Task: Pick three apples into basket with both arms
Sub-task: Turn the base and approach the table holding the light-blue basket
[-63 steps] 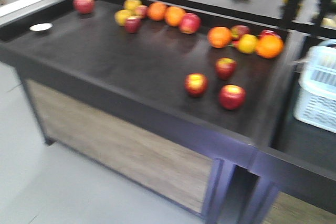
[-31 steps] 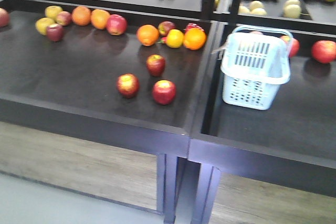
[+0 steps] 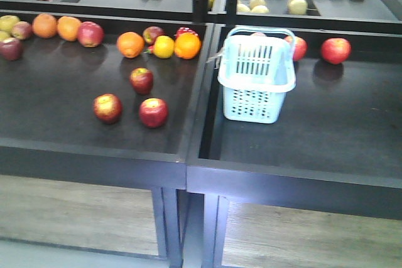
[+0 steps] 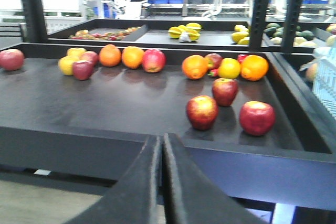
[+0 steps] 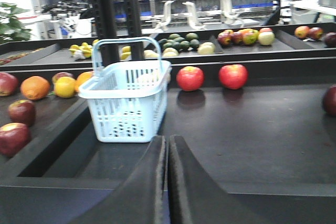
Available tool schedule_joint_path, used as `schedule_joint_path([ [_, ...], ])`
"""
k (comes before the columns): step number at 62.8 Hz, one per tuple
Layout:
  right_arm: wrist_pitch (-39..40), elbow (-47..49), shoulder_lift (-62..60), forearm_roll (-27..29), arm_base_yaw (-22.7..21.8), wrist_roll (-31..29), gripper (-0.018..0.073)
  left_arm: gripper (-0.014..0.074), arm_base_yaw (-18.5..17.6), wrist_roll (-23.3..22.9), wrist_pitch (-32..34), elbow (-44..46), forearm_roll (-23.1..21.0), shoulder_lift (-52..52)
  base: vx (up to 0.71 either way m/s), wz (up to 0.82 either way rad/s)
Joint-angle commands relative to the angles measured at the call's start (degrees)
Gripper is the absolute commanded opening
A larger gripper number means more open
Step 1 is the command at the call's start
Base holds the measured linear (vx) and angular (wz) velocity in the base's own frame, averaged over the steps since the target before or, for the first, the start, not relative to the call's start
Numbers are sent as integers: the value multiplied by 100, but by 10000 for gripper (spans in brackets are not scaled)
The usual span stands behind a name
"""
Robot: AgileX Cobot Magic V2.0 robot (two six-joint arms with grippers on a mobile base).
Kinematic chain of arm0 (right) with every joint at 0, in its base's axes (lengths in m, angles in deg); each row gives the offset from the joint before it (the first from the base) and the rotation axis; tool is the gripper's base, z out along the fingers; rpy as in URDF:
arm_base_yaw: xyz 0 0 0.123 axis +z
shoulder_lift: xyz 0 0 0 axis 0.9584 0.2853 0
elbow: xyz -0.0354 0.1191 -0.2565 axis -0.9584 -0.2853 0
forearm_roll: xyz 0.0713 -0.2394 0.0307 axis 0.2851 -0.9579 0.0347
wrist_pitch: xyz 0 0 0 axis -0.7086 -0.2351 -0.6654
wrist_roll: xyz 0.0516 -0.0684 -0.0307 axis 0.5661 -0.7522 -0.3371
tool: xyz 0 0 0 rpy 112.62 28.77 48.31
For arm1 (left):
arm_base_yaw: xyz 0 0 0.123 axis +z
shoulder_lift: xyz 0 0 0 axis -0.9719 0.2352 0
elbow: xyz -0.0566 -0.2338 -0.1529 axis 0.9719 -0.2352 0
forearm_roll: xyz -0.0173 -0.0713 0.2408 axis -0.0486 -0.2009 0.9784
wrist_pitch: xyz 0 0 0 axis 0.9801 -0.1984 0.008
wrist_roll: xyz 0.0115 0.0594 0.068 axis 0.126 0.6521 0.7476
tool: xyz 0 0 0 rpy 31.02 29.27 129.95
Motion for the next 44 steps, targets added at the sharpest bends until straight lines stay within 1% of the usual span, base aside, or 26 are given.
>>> schedule_joint_path([
  [1,426,-81,-58,-56,-32,-44,-1,-6,-5,-41,441,-133,2,-76,3,-24],
  [44,426,-81,-58,-56,-32,-44,-1,-6,-5,-41,441,-133,2,-76,6,-20],
])
